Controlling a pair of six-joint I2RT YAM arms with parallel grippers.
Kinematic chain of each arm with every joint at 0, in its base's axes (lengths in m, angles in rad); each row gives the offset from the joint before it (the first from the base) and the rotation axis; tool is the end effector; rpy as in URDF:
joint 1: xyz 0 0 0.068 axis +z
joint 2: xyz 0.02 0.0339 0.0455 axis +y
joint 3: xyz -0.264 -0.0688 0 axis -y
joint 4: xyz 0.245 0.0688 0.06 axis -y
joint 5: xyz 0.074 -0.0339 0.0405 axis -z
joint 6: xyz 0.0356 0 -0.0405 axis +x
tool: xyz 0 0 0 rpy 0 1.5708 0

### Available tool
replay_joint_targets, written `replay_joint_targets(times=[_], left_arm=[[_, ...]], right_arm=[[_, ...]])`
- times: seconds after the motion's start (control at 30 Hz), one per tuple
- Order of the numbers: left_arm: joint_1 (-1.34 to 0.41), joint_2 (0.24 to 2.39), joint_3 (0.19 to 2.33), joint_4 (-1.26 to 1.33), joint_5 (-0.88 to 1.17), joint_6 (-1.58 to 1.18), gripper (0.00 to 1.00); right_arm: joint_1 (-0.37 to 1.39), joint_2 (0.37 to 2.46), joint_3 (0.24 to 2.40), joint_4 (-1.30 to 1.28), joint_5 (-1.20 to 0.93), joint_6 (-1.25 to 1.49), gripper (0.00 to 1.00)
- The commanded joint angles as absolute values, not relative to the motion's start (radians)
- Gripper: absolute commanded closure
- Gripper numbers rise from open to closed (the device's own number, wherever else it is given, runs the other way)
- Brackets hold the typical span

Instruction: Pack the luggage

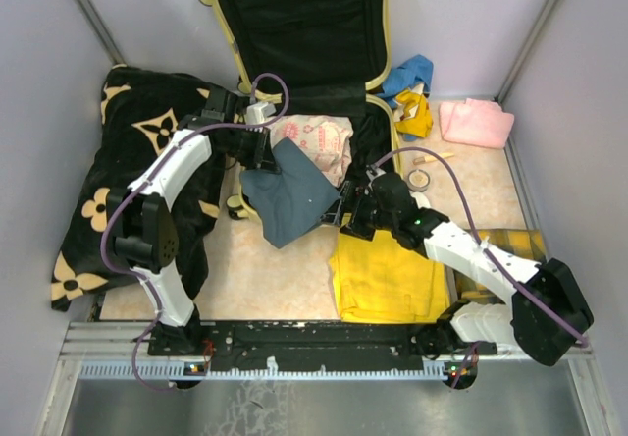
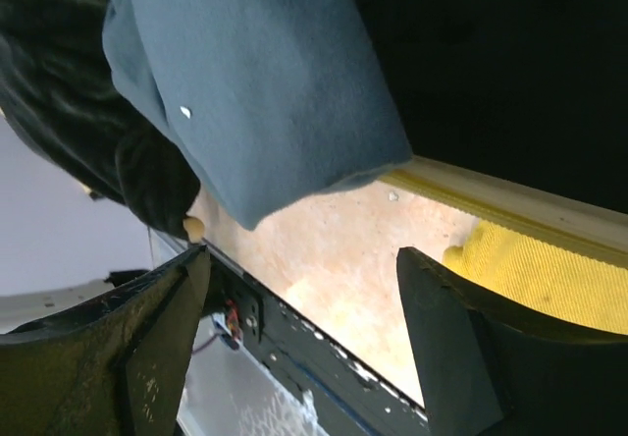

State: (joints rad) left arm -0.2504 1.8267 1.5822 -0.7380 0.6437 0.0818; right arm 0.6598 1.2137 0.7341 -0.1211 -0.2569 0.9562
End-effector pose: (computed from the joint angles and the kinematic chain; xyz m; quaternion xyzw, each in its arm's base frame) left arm 0.3783 -0.1188 0.2826 0.2406 0.8802 -0.3248 0.2486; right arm 0.2016 0.1679 0.2397 0.0705 0.8766 0.4126 0.2376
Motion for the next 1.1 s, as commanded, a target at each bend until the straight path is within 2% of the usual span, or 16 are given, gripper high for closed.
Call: replay_joint_targets(times=[0.0, 0.23, 0.4, 0.47, 0.53, 0.6, 0.8, 0.97, 1.07], left_arm=[[-0.245, 1.787, 1.582, -0.701, 0.670, 0.048, 1.00], [-0.245, 1.793, 1.562, -0.692, 0.696, 0.022, 1.00], [-0.245, 1.792, 1.554, -0.686, 0.697, 0.011, 1.00], [-0.245, 1.792, 1.547, -0.684, 0.698, 0.008, 1.00], [-0.245, 1.792, 1.538, -0.680, 0.699, 0.004, 1.00], [-0.245, 1.793, 1.533, -0.675, 0.700, 0.005, 1.00], [-0.244, 1.788, 1.527, -0.671, 0.691, 0.003, 1.00], [-0.243, 1.749, 1.511, -0.663, 0.658, -0.009, 1.00], [-0.243, 1.708, 1.490, -0.640, 0.627, -0.054, 1.00]], right_arm=[[0.684, 1.220, 0.722, 0.030, -0.150, 1.028, 0.25], [0.685, 1.252, 0.728, 0.090, -0.083, 1.037, 0.39], [0.706, 1.294, 0.734, 0.107, -0.046, 1.071, 0.40], [0.718, 1.307, 0.738, 0.115, -0.031, 1.072, 0.37], [0.727, 1.318, 0.743, 0.107, -0.027, 1.076, 0.24], [0.735, 1.329, 0.745, 0.101, -0.020, 1.078, 0.24], [0.736, 1.326, 0.787, 0.086, 0.003, 1.055, 0.69], [0.729, 1.297, 0.867, -0.042, -0.031, 1.012, 1.00], [0.691, 1.286, 0.953, -0.152, -0.086, 0.961, 1.00]])
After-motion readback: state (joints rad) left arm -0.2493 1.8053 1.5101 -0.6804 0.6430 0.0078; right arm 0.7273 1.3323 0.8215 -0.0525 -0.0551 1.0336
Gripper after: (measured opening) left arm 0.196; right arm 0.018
